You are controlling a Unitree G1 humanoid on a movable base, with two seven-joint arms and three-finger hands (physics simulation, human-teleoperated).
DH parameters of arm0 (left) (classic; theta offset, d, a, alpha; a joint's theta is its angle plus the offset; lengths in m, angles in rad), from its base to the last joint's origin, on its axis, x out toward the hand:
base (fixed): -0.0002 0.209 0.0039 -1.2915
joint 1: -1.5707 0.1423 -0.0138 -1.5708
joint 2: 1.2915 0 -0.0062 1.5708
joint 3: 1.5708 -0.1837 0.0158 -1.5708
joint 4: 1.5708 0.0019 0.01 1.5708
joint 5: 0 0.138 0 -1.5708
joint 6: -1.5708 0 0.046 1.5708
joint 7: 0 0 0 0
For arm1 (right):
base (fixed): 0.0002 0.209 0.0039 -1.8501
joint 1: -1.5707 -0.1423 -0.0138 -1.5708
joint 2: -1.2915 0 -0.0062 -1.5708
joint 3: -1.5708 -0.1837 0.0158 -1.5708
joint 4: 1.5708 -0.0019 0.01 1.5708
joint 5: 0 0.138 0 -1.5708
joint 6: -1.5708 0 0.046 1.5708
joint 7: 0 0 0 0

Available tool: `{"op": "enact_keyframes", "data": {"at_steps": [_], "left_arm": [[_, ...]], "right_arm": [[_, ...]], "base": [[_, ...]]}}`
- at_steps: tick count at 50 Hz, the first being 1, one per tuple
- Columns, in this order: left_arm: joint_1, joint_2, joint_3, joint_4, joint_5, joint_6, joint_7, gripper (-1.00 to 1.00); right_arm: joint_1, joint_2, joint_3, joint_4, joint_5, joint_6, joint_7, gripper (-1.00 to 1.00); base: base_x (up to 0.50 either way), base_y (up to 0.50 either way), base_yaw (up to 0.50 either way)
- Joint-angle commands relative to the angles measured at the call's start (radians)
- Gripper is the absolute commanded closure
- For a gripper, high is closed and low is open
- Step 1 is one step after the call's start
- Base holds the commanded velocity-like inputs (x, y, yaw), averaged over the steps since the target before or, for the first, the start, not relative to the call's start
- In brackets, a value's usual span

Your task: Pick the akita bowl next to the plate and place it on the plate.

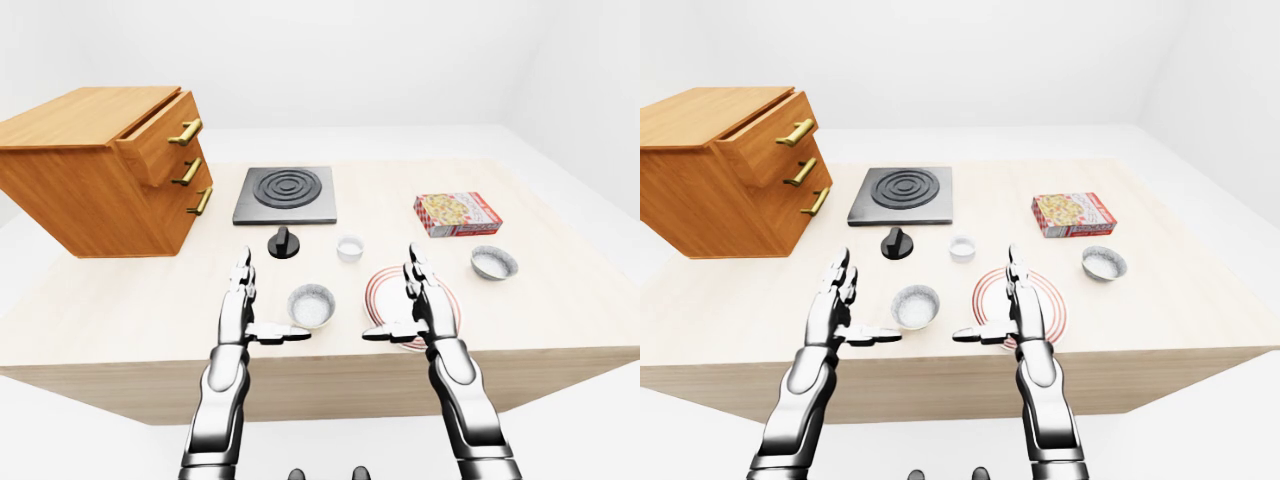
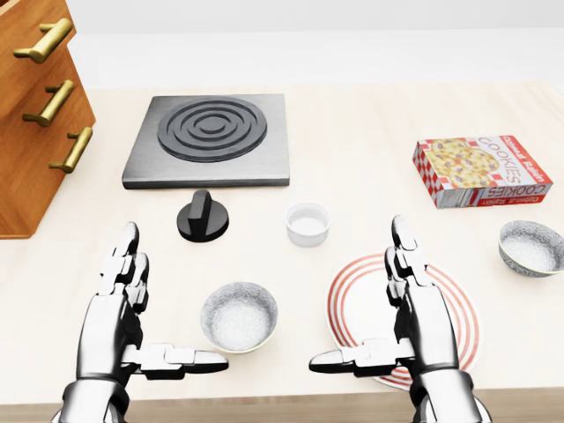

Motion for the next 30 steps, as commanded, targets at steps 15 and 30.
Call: {"op": "enact_keyframes", "data": {"at_steps": [15,30], "left_arm": [[-0.009,0.062,-0.044,-0.296,0.347,0.074,-0.260,-1.00],[-0.087,0.088,-0.006,-0.675,0.514,0.074,-0.516,-1.00]], "right_arm": [[0.018,-0.033,-0.042,-0.372,-0.093,0.036,0.167,-1.00],[-0.112,-0.104,-0.168,-0.723,-0.071,0.036,0.266,-1.00]], "base": [[0.00,0.00,0.00],[0.00,0.00,0.00]]}}
